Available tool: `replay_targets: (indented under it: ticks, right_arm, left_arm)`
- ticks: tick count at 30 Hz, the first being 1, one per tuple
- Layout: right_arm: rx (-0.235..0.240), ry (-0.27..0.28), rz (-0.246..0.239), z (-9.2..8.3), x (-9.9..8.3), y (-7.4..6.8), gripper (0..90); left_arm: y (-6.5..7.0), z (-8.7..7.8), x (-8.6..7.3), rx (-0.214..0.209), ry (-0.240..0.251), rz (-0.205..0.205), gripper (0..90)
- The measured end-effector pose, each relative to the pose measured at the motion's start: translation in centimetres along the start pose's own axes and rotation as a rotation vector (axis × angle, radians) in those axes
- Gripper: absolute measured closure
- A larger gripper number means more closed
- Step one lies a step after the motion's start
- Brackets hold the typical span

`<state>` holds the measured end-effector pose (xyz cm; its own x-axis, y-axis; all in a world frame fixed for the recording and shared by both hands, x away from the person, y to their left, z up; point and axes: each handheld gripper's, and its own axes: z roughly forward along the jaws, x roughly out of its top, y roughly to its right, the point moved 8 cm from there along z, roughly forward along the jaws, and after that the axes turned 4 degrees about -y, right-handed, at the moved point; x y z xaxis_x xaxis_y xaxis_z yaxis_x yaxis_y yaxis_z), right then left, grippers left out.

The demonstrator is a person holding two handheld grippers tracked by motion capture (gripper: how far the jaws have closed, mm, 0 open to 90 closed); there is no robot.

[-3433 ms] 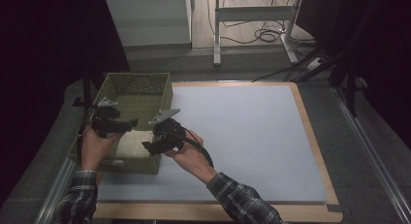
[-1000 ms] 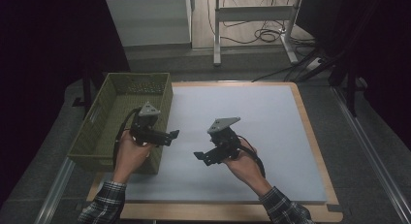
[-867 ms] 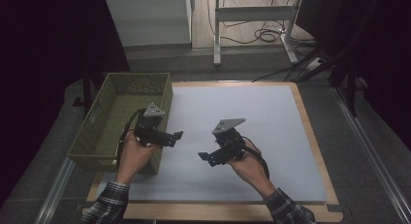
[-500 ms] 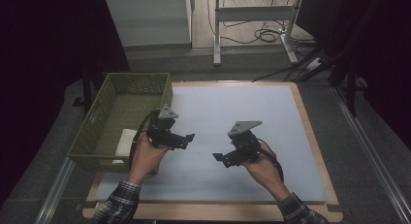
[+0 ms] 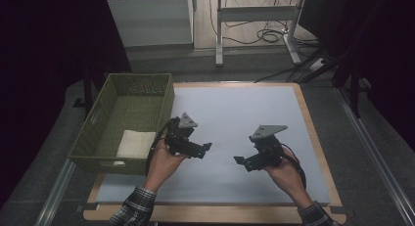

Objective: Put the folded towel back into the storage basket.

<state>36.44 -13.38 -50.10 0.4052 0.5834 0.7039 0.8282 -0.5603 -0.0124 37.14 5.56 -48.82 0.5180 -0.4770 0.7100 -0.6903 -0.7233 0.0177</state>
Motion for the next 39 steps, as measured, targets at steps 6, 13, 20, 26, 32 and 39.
replay_targets:
  ticks: [6, 13, 20, 26, 32, 39]
  right_arm:
    - [-0.022, -0.008, 0.016, -1.1, -1.7, 1.0, 5.2]
    - [-0.039, -0.017, 0.036, -2.0, -3.7, 2.0, 4.5]
    - [-0.056, -0.032, 0.044, -2.2, -5.9, 2.6, 4.2]
    - [-0.050, -0.033, 0.063, -2.0, -7.7, 3.0, 4.2]
    - [-0.072, -0.049, 0.078, -1.6, -9.7, 3.5, 4.2]
    - [-0.086, -0.076, 0.081, -0.8, -11.5, 3.9, 4.2]
  left_arm:
    - [1.0, 0.6, -0.8, -0.013, 0.000, 0.007, 0.4]
    - [1.9, 1.3, -2.3, -0.022, -0.001, 0.004, 0.4]
    - [2.4, 2.2, -4.2, -0.018, -0.004, 0.005, 0.4]
    - [2.7, 2.9, -6.1, -0.016, -0.001, 0.000, 0.4]
    - [2.9, 3.7, -7.9, -0.017, -0.013, -0.011, 0.4]
    - [2.6, 4.8, -10.0, -0.001, -0.056, -0.017, 0.4]
